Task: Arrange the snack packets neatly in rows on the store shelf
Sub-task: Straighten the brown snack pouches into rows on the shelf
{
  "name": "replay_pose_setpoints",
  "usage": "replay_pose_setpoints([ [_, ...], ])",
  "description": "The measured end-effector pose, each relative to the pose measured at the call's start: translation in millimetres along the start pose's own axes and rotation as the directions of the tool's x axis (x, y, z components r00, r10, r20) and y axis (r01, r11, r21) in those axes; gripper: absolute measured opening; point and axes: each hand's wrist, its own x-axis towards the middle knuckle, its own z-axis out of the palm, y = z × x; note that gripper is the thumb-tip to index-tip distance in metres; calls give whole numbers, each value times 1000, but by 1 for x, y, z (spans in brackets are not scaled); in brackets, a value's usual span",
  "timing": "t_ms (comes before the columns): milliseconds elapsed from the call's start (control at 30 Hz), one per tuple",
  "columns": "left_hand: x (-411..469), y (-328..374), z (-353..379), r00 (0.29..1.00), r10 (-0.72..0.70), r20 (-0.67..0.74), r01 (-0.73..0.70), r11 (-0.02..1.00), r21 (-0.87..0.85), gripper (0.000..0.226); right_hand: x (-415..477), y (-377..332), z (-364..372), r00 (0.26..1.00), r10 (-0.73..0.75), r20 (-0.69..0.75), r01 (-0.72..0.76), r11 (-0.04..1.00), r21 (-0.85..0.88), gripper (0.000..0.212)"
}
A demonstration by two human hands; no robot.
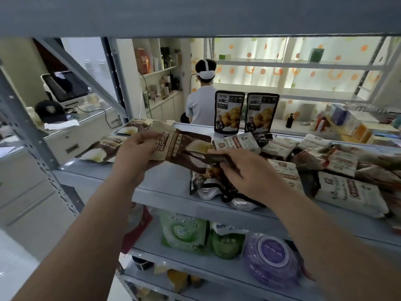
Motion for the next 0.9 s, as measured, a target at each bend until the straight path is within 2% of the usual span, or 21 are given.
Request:
replay_pose_setpoints([
  [67, 10, 10, -12, 1000, 2, -24, -3, 1000, -24, 15, 9, -6, -1, 999, 46, -4, -45, 995, 90, 20],
  [200, 34, 22, -29, 995, 69, -66, -66, 997, 45, 12, 33, -13, 0, 993, 113, -35, -100, 959, 264, 17],
  [300, 60, 28, -43, 987, 126, -103, -112, 985, 130, 10, 57, -18, 4, 983, 162, -85, -129, 944, 304, 19],
  [367, 78, 29, -52, 986, 156, -63, -136, 959, 248, 10, 76, -21, 8, 977, 196, -86, -162, 940, 302, 21],
  [500, 113, 22, -50, 981, 152, 124, -190, 893, 408, 13, 119, -13, 19, 968, 248, 28, -249, 947, 204, 29],
  [567, 127, 16, -41, 959, 188, 213, -275, 798, 536, 16, 142, -3, 25, 976, 218, 29, -220, 970, 101, 34],
  [667, 147, 5, -28, 919, 199, 341, -389, 602, 698, 22, 179, 14, 35, 984, 174, 37, -172, 984, -54, 31],
  [800, 172, -14, -21, 860, 201, 469, -510, 392, 766, 34, 217, 27, 52, 985, 175, 6, -172, 972, -163, 27],
  [900, 176, -20, -22, 792, 197, 578, -607, 153, 779, 26, 237, 42, 70, 989, 146, 11, -136, 943, -305, 27],
])
